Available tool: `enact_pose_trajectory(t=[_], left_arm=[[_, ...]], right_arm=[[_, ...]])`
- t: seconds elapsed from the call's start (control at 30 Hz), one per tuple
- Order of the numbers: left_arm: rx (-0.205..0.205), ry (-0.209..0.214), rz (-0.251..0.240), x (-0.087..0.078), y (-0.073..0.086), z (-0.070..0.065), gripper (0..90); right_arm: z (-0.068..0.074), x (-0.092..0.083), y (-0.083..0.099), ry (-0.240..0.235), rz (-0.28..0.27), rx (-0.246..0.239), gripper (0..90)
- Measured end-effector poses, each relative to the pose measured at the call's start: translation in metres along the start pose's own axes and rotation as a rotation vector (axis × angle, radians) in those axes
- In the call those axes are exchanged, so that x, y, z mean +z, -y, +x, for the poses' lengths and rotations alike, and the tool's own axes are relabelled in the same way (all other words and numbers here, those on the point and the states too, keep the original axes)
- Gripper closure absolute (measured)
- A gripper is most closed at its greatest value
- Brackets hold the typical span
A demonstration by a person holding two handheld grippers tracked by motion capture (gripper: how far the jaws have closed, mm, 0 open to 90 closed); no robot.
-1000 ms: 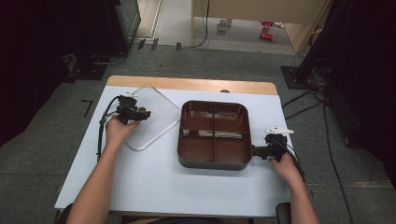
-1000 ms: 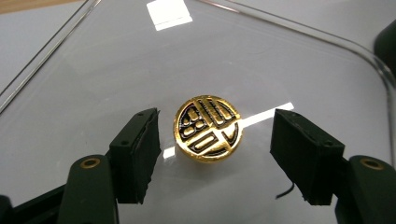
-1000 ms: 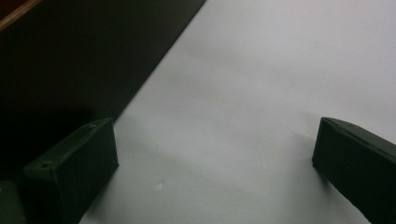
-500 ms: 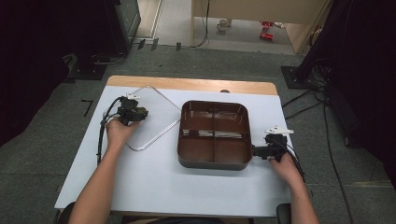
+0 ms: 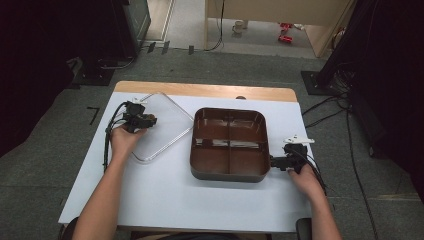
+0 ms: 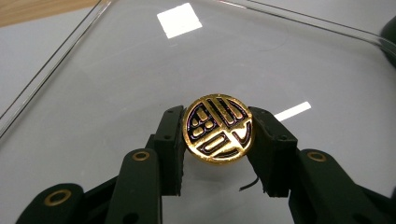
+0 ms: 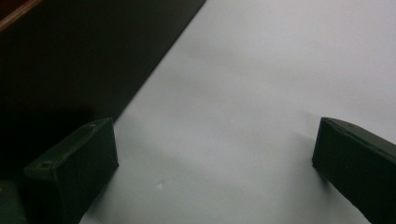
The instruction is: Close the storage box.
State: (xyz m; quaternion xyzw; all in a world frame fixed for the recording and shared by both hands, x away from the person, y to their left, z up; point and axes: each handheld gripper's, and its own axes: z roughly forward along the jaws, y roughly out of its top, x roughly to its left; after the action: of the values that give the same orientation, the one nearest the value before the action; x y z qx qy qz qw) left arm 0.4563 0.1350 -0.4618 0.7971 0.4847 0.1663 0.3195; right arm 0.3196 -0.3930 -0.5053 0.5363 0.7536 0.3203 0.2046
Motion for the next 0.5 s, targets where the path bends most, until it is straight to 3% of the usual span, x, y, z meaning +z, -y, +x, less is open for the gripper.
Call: enact_pose_trajectory(t=[0.4, 0.5], left_arm=[[0.035, 0.040, -0.032, -0.037, -0.010, 0.004, 59.3], [0.052, 0.048, -0.064, -0.052, -0.015, 0.001, 59.3]], right_arm=[[0.000, 0.000, 0.000, 0.000, 0.000, 0.000, 0.0], [0.000, 0.000, 0.000, 0.000, 0.000, 0.000, 0.0]])
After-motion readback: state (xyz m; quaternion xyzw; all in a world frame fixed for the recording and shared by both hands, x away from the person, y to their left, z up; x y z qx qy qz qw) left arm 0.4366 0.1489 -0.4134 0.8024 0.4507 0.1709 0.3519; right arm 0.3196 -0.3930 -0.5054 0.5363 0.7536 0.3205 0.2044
